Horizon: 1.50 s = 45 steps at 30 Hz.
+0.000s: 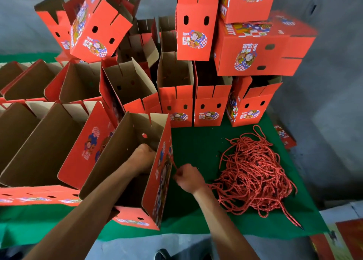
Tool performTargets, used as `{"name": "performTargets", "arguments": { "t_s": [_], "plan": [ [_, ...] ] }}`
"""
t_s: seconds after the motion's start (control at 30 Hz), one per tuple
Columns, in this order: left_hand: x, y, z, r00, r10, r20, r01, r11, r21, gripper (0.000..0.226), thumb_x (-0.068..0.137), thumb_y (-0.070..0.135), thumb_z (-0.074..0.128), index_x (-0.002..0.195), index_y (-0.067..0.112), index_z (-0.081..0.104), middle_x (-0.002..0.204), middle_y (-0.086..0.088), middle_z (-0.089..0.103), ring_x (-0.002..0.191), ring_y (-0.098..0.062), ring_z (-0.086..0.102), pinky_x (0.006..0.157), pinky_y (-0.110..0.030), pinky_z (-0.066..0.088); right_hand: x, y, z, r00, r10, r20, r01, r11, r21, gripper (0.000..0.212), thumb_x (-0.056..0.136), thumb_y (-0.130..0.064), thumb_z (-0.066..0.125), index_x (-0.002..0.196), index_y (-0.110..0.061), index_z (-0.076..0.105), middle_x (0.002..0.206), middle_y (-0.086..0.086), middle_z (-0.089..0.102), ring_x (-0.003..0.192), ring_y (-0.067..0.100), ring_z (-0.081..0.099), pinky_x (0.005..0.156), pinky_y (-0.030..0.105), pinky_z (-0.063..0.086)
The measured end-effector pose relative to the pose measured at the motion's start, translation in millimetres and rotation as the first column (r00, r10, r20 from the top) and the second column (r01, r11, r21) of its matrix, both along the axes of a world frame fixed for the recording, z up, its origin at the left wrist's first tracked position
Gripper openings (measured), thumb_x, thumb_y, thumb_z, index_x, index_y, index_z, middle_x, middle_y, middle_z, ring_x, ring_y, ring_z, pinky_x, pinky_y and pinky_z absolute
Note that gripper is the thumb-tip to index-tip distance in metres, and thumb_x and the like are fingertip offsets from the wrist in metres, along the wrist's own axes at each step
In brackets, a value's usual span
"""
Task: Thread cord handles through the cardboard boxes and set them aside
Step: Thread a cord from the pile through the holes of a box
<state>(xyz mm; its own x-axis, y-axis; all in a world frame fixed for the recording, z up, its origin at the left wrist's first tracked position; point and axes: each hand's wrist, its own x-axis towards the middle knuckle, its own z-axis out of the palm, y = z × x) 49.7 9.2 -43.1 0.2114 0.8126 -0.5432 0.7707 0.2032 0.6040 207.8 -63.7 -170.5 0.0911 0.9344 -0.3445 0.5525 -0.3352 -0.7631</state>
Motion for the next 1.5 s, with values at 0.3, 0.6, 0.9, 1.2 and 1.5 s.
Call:
{"name": "performTargets", "arguments": {
  "t_s": [0.3,0.6,0.9,1.2,1.5],
  "plan": [
    [-15.0,-1.1,6.9,0.951,0.146,0.273,-0.113,0.985,-0.134,0.068,0.096,0.076,0.034,0.112,0.021,0.07,0.098,-0.004,0.078,0.088,-0.022,0.076,0.067,-0.034,0.059,67.0,-6.8,1.7,0.982,-0.189,-0.01,0.188,0.979,-0.08,0.043,0.107,-0.038,0.051,0.078,-0.011,0.07,0.07,0.0,0.07,0.063,0.016,0.066,0.058,0.025,0.051],
    [-19.2,-14.8,27.5,0.923,-0.128,0.364,0.217,0.952,-0.215,0.039,0.094,0.056,0.063,0.125,0.033,0.058,0.111,0.003,0.075,0.1,-0.015,0.074,0.07,-0.028,0.062,68.8,17.2,22.4,0.752,-0.499,-0.431,0.502,0.857,-0.116,0.016,0.099,-0.021,0.068,0.091,-0.01,0.075,0.071,0.001,0.066,0.044,0.01,0.045,0.04,0.024,0.037],
    [-21.1,-14.6,13.2,0.981,0.017,0.196,0.054,0.935,-0.35,0.051,0.098,0.065,0.045,0.131,0.026,0.054,0.115,-0.004,0.074,0.101,-0.024,0.074,0.072,-0.033,0.057,37.2,-12.8,-46.2,0.904,-0.391,-0.17,0.384,0.92,-0.074,0.005,0.097,-0.007,0.063,0.099,-0.009,0.066,0.089,0.01,0.071,0.067,0.018,0.067,0.073,0.044,0.06],
    [-29.6,-6.6,10.3,0.989,0.028,0.146,0.03,0.925,-0.38,0.036,0.097,0.042,0.054,0.125,0.021,0.06,0.096,-0.002,0.08,0.086,-0.022,0.078,0.065,-0.032,0.062,-3.3,-6.5,-67.9,0.939,-0.059,0.338,0.14,0.965,-0.223,0.04,0.095,-0.047,0.066,0.101,-0.008,0.068,0.101,0.012,0.07,0.094,0.028,0.07,0.079,0.035,0.055],
    [-35.3,-10.5,20.1,0.978,0.111,0.178,-0.027,0.909,-0.416,0.038,0.095,0.046,0.058,0.123,0.02,0.061,0.099,-0.005,0.08,0.091,-0.023,0.078,0.073,-0.033,0.058,-8.9,-4.6,-63.0,0.893,-0.408,-0.19,0.329,0.88,-0.343,0.018,0.091,-0.008,0.071,0.075,0.0,0.07,0.062,0.012,0.069,0.047,0.018,0.066,0.053,0.034,0.062]
  ]
}}
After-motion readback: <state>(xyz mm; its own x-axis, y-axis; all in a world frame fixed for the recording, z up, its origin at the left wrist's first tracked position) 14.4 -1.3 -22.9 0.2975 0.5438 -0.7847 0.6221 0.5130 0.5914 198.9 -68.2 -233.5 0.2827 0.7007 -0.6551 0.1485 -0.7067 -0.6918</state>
